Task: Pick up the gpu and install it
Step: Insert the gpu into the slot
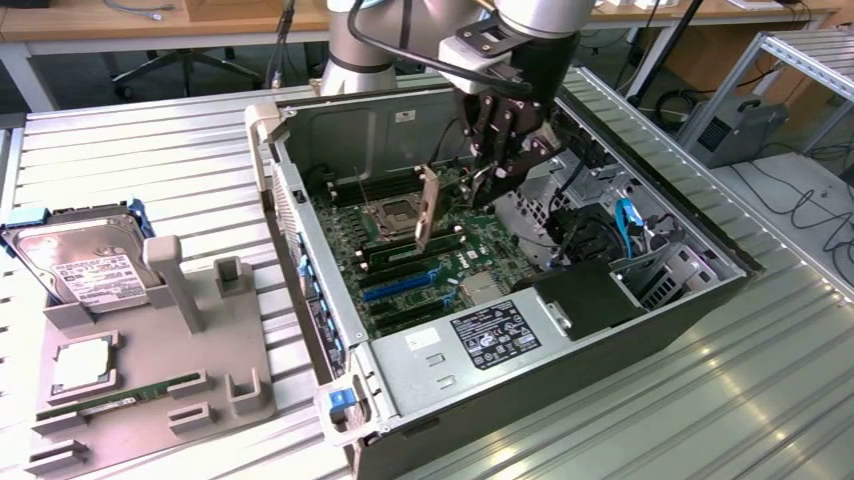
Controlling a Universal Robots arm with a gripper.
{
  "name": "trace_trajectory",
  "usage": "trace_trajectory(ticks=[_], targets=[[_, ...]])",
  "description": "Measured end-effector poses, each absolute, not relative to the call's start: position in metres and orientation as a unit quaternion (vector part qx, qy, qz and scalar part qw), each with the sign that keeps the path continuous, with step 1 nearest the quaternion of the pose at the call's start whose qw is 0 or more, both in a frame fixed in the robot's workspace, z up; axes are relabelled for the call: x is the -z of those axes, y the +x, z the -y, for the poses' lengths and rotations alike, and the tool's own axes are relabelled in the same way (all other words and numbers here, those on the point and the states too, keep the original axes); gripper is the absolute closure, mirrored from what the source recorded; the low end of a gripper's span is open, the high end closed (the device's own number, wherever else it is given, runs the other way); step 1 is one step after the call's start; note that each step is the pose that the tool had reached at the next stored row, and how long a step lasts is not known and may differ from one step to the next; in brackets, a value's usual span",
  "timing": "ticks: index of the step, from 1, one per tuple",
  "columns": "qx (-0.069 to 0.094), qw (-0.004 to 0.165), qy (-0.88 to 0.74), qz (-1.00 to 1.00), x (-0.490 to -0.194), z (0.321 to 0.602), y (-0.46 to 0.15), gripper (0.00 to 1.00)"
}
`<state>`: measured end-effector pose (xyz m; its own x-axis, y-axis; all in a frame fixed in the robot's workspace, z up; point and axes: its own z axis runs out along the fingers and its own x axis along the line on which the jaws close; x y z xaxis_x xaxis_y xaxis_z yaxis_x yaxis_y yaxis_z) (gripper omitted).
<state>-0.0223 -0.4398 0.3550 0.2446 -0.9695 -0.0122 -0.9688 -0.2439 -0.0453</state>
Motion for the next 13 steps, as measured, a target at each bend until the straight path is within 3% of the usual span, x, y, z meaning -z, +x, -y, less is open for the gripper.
trace_trajectory(ticks=[13], targets=[[0.012, 0.020, -0.713, -0.701, -0.3505, 0.4398, -0.0223, 0.74]])
